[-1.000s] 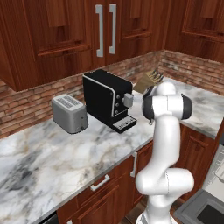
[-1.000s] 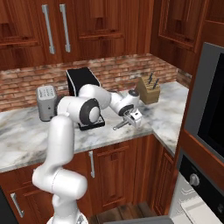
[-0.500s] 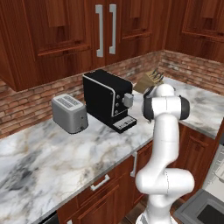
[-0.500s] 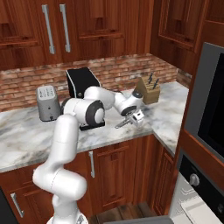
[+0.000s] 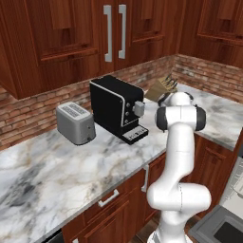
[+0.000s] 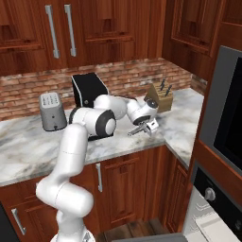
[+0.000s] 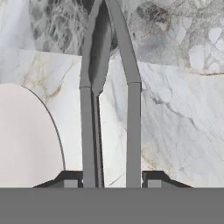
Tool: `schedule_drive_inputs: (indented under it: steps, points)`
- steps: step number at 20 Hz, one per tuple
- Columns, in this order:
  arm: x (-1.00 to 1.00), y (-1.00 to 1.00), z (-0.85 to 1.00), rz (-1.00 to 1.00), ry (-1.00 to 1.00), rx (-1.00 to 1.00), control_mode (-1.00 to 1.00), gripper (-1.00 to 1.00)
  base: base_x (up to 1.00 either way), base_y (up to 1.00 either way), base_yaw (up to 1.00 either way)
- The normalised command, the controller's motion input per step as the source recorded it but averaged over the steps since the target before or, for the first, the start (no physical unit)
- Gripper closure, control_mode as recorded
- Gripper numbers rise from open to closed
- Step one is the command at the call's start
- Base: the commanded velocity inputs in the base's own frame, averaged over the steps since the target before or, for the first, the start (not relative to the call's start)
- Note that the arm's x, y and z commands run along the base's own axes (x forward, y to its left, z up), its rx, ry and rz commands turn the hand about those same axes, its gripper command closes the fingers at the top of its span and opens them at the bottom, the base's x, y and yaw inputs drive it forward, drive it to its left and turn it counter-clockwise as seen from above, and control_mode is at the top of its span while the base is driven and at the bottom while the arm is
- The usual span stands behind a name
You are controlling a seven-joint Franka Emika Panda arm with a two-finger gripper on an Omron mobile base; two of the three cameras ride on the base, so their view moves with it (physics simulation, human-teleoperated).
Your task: Pick up the tongs from the counter and place them near the plate next to the oven.
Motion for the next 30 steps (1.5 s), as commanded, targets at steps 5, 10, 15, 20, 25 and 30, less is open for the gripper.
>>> schedule_drive_inputs:
  steps: [5, 10, 15, 20, 25, 30]
  points:
    - [0.0, -0.13, 0.0, -0.06, -0.11, 0.05, -1.0, -1.0, 0.0, 0.0, 0.0]
    - [-0.19, -0.31, 0.17, -0.03, -0.18, 0.11, -1.0, -1.0, 0.0, 0.0, 0.0]
    - [-0.91, -0.25, 0.72, 0.0, -0.33, 0.04, -1.0, -1.0, 0.0, 0.0, 0.0]
    - [-1.0, 0.03, 0.74, 0.0, -0.29, -0.01, -1.0, -1.0, 0.0, 0.0, 0.0]
    - [-1.0, 0.31, 0.46, 0.0, -0.15, -0.15, -1.0, -1.0, 0.0, 0.0, 0.0]
    - [-1.0, 0.43, 0.48, 0.0, -0.02, -0.23, -1.0, -1.0, 0.0, 0.0, 0.0]
